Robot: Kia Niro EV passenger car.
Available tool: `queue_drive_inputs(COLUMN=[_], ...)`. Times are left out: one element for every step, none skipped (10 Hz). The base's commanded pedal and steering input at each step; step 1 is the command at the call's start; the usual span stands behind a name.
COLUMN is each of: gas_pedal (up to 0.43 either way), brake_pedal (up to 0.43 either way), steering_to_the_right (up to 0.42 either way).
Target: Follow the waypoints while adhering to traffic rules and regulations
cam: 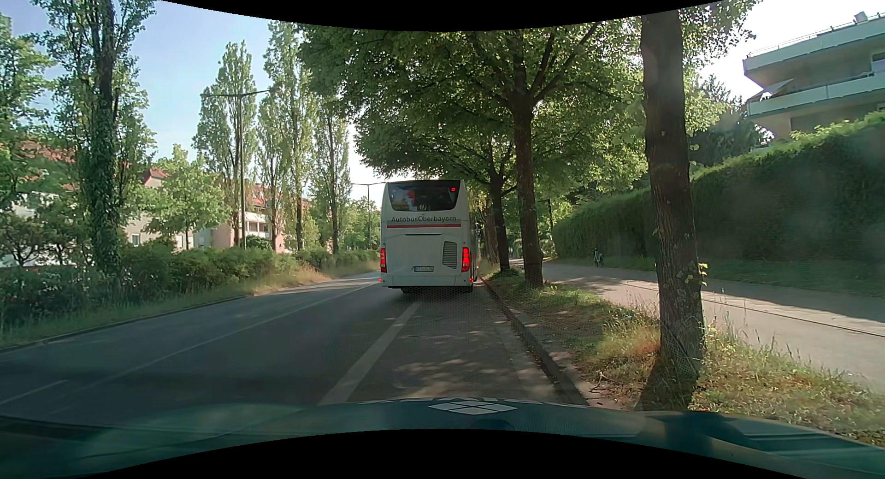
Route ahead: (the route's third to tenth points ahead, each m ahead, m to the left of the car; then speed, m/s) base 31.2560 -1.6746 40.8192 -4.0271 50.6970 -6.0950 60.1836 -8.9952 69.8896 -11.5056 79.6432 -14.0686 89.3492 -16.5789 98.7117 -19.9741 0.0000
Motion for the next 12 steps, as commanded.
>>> queue_drive_inputs(gas_pedal=[0.0, 0.0, 0.0, 0.0, 0.0, 0.0, 0.0, 0.0, 0.0, 0.0, 0.0, 0.0], brake_pedal=[0.494, 0.494, 0.494, 0.494, 0.494, 0.494, 0.494, 0.494, 0.494, 0.494, 0.494, 0.494], steering_to_the_right=[-0.036, -0.036, -0.037, -0.036, -0.036, -0.036, -0.036, -0.036, -0.036, -0.036, -0.037, -0.036])
